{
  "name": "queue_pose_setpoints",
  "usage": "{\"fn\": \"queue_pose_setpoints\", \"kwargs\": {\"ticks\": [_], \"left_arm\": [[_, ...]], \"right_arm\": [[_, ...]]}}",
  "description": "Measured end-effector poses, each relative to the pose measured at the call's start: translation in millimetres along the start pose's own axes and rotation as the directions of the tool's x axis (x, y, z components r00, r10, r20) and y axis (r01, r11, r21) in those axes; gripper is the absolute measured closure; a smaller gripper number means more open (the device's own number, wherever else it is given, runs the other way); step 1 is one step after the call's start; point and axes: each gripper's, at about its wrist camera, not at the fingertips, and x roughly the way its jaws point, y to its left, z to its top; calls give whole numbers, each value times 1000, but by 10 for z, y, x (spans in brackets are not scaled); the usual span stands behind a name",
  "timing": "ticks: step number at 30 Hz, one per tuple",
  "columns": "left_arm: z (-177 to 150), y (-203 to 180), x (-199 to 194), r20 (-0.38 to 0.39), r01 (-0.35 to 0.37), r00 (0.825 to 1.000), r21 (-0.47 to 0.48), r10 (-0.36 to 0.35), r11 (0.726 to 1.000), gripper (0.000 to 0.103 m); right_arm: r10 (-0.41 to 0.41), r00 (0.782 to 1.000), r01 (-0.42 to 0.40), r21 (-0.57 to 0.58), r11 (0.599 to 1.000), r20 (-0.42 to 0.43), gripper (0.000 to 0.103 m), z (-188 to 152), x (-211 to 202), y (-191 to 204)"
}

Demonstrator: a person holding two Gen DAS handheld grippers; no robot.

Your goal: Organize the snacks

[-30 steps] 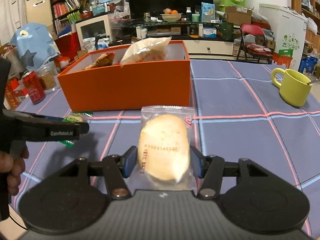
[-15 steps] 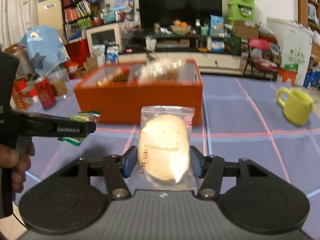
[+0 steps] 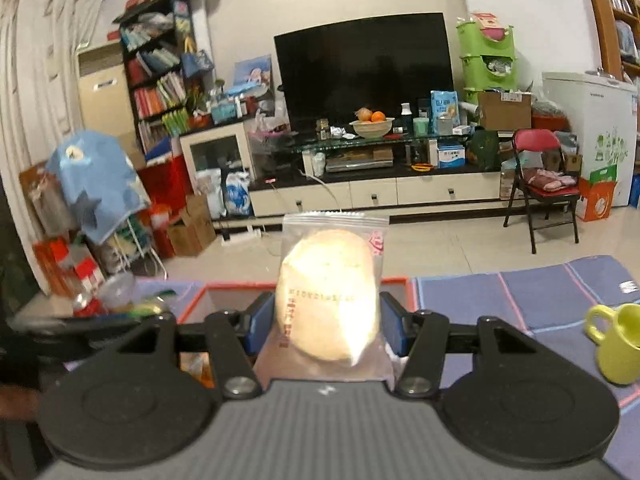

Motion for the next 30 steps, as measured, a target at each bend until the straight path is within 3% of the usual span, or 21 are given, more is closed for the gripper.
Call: {"fn": "queue_pose_setpoints", "kwargs": {"ticks": [4,11,22,24,26,29,30], "left_arm": [[10,-33,246,-9,-28,1000,10,28,1000,72],[28,-85,441,0,-126,992,61,126,990,72],[0,-123,569,-13,-114,993,78,115,990,70],[11,-135,552,-1,-118,993,85,119,989,59],[40,-113,484,21,-149,989,82,147,985,26],[106,-88,323,58,-160,986,74,156,984,19],[130,-83,252,65,-160,986,67,155,985,18]], "right_arm": [[25,999,-25,6,1000,-33,46,45,353,90],[-21,998,16,-80,997,-66,46,-47,707,334],[-34,993,19,-126,992,-111,45,-143,885,436],[-36,993,21,-137,990,-109,42,-147,886,468],[-62,994,47,-151,987,-90,34,-136,850,462],[-51,997,43,-148,988,-54,14,-58,727,409],[-49,998,44,-142,989,-29,13,-16,641,388]]}}
